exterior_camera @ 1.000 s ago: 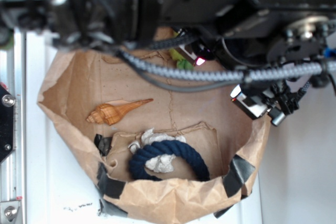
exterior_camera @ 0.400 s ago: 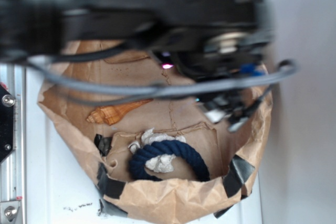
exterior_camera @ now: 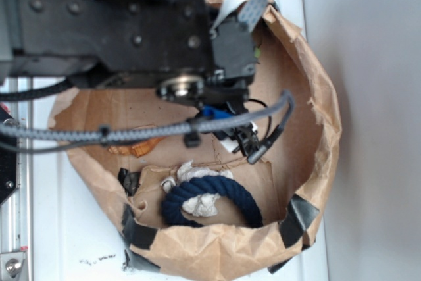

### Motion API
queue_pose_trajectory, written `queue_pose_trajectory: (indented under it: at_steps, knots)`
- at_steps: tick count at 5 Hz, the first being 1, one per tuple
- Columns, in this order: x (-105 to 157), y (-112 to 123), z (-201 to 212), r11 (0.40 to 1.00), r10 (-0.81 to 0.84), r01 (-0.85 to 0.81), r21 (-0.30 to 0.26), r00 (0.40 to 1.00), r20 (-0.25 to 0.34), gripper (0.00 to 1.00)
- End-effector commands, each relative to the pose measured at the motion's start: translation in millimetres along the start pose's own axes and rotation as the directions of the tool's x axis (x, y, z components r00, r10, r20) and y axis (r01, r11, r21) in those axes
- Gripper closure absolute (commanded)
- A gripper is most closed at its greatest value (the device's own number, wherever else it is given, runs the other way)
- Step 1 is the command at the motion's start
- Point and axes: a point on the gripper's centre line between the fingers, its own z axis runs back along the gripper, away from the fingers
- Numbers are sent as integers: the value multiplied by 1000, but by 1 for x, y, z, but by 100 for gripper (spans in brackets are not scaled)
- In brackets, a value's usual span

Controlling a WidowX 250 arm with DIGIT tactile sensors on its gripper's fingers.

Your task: Grab the green animal.

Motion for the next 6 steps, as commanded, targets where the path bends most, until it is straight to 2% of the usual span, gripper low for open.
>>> queue_pose_trajectory:
  at_steps: [1,2,3,4,5,6]
  knots:
    - [26,9,-13,998,64,-63,-25,996,58,0]
    - [34,11,-20,993,119,-120,0,989,90,0]
    - [40,17,-23,991,135,-135,-8,983,126,0]
    - [38,31,-17,993,121,-119,-24,987,107,0]
    - [31,42,-12,993,117,-116,-13,992,49,0]
    - [35,49,-23,990,136,-137,16,990,43,0]
